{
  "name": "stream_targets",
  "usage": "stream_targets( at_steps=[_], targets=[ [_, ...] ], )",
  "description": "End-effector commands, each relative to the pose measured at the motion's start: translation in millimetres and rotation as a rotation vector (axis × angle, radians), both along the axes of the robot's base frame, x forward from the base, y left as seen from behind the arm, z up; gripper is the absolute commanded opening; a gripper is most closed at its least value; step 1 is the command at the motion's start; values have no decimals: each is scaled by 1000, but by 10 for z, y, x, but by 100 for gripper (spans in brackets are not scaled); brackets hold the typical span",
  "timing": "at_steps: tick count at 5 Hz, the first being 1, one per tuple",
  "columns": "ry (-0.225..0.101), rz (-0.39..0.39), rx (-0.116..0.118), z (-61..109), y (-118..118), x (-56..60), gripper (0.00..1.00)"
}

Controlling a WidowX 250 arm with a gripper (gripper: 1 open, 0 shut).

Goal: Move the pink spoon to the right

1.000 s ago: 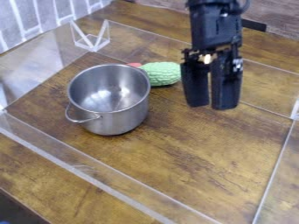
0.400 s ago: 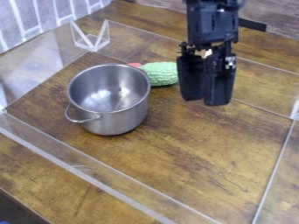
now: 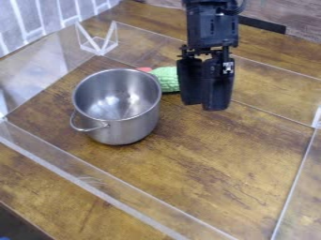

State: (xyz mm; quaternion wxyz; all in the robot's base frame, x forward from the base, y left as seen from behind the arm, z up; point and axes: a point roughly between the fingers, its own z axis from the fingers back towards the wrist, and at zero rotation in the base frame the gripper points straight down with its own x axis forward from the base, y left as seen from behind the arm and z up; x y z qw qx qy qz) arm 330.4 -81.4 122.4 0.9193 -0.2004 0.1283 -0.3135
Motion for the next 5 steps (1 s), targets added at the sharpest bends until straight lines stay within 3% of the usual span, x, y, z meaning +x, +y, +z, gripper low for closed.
stream_targets(
  at_steps=[1, 3, 4, 5],
  targets=[
    [-63, 22, 4, 163, 134, -1, 100],
    [-85, 117, 31, 350, 213, -86, 100],
    [-98, 114, 47, 342, 169, -96, 100],
    [-95, 190, 55, 417, 180, -44, 100]
  ],
)
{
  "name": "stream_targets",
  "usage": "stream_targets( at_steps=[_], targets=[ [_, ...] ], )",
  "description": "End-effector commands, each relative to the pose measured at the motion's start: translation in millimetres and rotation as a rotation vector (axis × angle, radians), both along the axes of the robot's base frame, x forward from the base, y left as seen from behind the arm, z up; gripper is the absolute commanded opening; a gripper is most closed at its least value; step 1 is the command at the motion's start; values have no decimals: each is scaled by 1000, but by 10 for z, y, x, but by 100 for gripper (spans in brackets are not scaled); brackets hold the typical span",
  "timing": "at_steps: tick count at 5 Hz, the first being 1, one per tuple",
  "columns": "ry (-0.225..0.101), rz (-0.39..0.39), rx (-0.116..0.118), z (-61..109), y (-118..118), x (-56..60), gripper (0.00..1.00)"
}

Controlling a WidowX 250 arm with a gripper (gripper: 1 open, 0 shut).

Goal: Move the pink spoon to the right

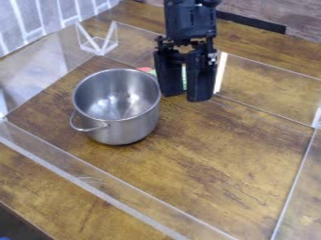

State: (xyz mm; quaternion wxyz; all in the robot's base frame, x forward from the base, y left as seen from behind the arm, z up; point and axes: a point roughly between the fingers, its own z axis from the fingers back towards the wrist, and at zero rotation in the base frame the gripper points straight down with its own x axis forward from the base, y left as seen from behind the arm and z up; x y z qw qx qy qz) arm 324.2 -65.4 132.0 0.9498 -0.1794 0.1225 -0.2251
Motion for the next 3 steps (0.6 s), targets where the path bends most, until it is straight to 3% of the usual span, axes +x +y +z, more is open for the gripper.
stream_targets(
  at_steps=[1, 3],
  targets=[
    [-93, 82, 4, 360, 29, 72, 100],
    [-90, 35, 16, 278, 189, 109, 100]
  ],
)
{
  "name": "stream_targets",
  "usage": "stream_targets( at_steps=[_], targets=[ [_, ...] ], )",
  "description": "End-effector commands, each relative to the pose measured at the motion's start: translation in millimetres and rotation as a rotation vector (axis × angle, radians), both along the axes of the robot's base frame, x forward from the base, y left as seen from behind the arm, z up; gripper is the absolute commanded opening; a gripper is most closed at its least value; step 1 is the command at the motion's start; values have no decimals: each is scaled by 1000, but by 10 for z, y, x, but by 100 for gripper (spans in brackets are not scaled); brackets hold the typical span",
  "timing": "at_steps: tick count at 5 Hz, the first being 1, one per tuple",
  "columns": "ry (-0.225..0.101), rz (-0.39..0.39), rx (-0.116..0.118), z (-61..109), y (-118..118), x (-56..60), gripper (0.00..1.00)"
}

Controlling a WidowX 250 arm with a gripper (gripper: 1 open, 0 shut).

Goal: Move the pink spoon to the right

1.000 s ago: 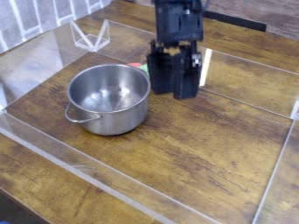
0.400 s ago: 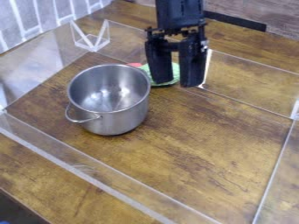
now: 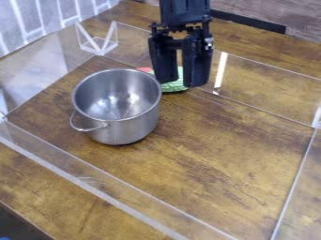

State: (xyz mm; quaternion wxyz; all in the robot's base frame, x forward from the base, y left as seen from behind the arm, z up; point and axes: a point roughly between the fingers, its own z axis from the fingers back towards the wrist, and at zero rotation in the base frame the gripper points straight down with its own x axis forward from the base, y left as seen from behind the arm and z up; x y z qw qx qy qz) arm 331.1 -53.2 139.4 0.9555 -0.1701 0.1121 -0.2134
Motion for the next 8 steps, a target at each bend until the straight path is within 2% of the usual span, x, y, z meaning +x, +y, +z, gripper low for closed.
stream_targets(
  at_steps=[1, 2, 3, 5, 6, 7, 8],
  targets=[
    [-62, 19, 0, 124, 55, -39, 0],
    [-64, 38, 4, 162, 48, -179, 0],
    [-71, 42, 4, 249, 47, -179, 100],
    [-80, 40, -5, 299, 40, -181, 100],
    [-81, 59, -1, 308, 15, -166, 0],
    [-82, 79, 0, 316, -13, -168, 0],
    [-86, 92, -5, 311, 6, -240, 100]
  ],
)
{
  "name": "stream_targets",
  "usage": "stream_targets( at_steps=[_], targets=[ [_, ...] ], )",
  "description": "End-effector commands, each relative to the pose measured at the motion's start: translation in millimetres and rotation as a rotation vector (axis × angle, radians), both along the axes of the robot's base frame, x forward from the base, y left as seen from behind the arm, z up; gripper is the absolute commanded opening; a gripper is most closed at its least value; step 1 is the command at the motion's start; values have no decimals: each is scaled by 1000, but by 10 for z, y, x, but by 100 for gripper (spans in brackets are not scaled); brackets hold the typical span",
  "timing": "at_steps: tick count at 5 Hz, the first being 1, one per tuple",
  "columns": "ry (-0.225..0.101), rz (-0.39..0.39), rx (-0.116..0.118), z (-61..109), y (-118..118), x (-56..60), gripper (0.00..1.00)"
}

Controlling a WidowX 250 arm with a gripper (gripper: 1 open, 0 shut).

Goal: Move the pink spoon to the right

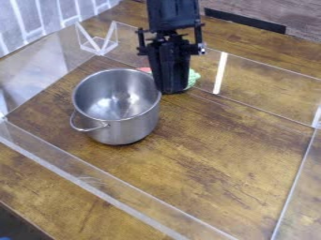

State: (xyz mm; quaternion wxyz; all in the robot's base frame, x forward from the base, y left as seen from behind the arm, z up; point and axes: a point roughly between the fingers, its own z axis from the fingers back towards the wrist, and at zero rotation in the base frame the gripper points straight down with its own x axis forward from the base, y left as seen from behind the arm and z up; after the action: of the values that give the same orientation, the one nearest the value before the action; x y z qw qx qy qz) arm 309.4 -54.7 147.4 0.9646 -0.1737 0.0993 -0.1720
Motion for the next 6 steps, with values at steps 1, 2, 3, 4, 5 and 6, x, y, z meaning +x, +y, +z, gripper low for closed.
stream_targets(
  at_steps=[1, 2, 3, 4, 5, 6],
  targets=[
    [-79, 20, -12, 116, 40, -93, 100],
    [-85, 16, 4, 187, 100, -90, 100],
    [-78, -5, 11, 156, 145, -80, 100],
    [-79, 30, 27, 77, 225, -104, 100],
    [-81, 63, 39, 2, 297, -126, 100],
    [-99, 72, 57, -4, 303, -85, 100]
  ],
)
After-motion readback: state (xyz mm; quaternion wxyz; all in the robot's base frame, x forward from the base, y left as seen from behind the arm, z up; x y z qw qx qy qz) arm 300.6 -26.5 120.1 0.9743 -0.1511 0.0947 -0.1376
